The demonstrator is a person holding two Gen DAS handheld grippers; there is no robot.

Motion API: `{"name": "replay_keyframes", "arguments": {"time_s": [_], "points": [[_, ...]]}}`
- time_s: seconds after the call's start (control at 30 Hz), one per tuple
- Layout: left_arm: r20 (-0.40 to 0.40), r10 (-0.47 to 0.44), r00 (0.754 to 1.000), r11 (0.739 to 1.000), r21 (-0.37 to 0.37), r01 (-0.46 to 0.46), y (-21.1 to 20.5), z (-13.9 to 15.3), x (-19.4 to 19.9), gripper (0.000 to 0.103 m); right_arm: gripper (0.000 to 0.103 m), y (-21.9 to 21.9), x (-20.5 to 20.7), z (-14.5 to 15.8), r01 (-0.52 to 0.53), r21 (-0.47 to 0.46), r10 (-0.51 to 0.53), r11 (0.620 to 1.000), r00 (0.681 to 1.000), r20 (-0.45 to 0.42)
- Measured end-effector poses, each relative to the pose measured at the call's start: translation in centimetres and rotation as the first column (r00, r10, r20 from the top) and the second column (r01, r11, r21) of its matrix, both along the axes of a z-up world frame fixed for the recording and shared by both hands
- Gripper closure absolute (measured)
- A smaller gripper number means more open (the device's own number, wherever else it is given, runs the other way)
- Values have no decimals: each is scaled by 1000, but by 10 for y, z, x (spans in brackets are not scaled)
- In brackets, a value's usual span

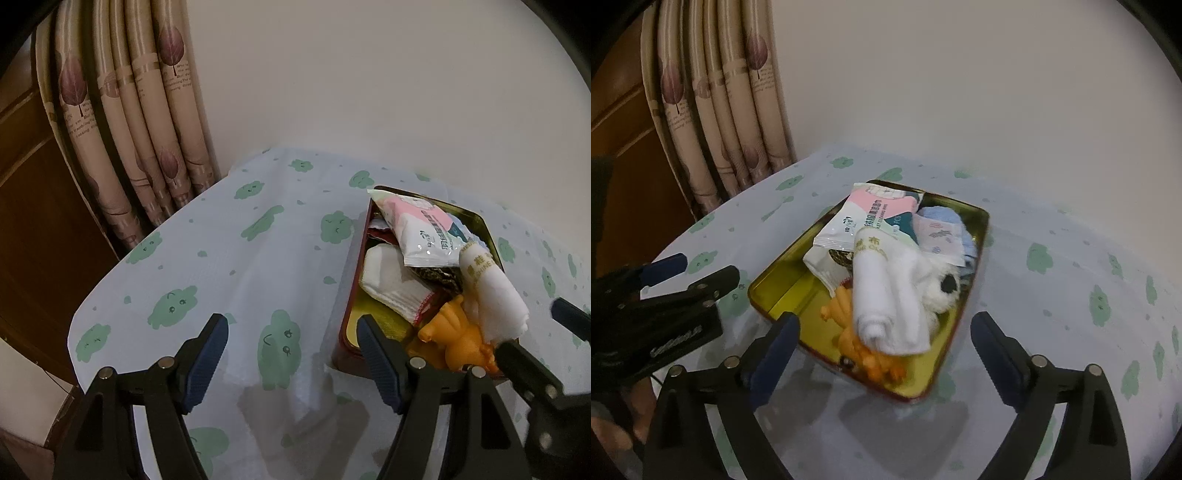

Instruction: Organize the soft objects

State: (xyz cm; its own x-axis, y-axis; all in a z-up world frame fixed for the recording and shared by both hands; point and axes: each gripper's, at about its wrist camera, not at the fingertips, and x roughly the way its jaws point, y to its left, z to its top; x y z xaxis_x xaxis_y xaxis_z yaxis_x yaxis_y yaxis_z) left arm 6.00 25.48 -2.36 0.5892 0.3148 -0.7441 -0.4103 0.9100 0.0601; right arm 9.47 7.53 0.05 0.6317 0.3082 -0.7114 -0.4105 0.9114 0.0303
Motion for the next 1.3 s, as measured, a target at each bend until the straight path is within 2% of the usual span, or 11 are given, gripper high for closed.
{"name": "replay_keyframes", "arguments": {"time_s": [0.27,0.5,1.3], "points": [[-4,-4,1000,1000,-4,4,0,1,-1,29,8,-19,-16,-6,48,41,-47,998,998,-31],[-5,-6,1000,1000,-10,6,-1,2,-2,29,8,-24,-18,-16,66,39,-64,997,996,-63],[-8,-8,1000,1000,-22,8,-1,0,-1,29,8,-19,-18,-23,50,44,-45,998,994,-100]]}}
